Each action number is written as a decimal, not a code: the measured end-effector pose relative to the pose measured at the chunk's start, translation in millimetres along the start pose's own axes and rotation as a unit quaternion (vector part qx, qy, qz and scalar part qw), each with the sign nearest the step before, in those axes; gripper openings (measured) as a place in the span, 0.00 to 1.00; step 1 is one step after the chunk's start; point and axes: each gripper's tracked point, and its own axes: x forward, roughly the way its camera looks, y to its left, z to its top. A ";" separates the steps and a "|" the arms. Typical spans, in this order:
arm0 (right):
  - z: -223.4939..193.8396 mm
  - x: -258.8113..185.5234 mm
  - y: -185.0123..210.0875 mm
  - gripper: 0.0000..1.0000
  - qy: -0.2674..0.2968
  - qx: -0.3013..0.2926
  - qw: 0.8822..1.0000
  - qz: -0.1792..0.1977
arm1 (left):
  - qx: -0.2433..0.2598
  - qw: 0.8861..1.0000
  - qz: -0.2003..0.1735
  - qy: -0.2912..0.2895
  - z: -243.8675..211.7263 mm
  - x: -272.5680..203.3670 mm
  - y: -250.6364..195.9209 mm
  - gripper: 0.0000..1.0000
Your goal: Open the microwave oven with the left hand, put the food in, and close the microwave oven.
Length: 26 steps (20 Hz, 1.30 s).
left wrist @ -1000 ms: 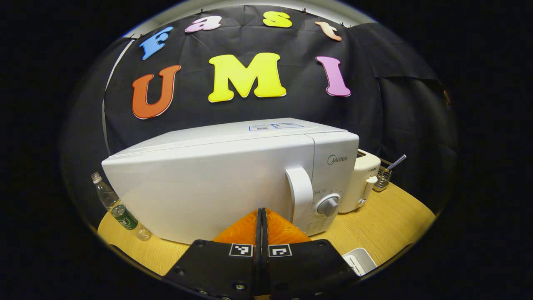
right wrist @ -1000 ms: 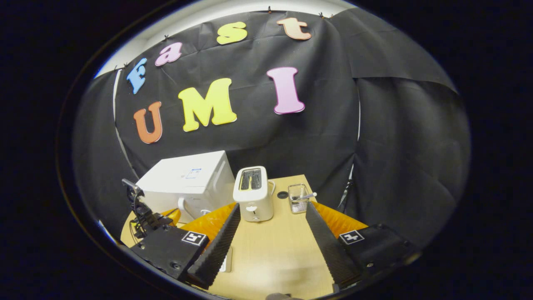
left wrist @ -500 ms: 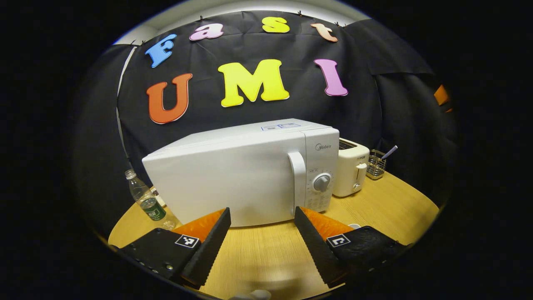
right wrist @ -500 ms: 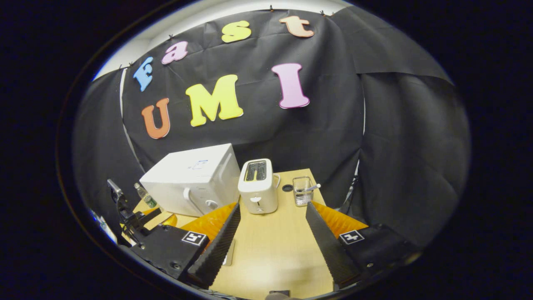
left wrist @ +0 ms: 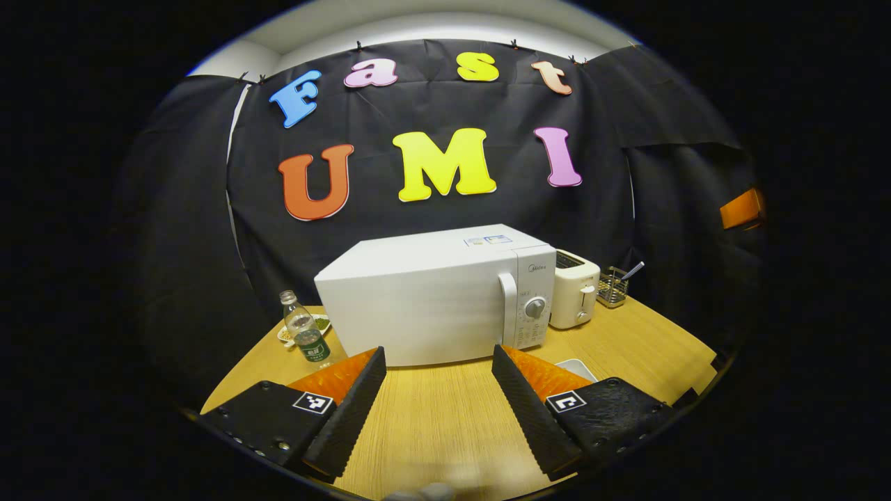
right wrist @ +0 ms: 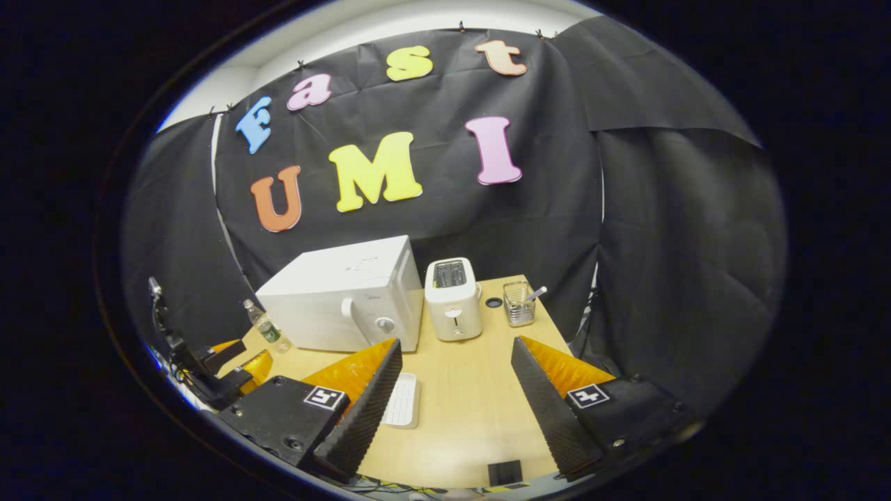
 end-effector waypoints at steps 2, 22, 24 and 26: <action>-1.4 -21.9 19.6 0.91 -0.016 -0.002 1.000 0.003 | -0.002 1.000 0.006 -0.015 22.1 -32.1 12.7 0.95; 91.8 -128.2 153.7 1.00 -0.173 -0.025 0.984 0.042 | -0.027 0.989 0.042 -0.140 191.7 -188.5 92.9 0.95; 95.9 -131.1 157.7 1.00 -0.178 -0.031 0.983 0.041 | -0.038 0.988 0.039 -0.142 198.1 -188.3 94.8 0.95; 96.5 -131.1 157.9 1.00 -0.177 -0.036 0.983 0.037 | -0.040 0.988 0.040 -0.143 203.2 -186.8 97.2 0.95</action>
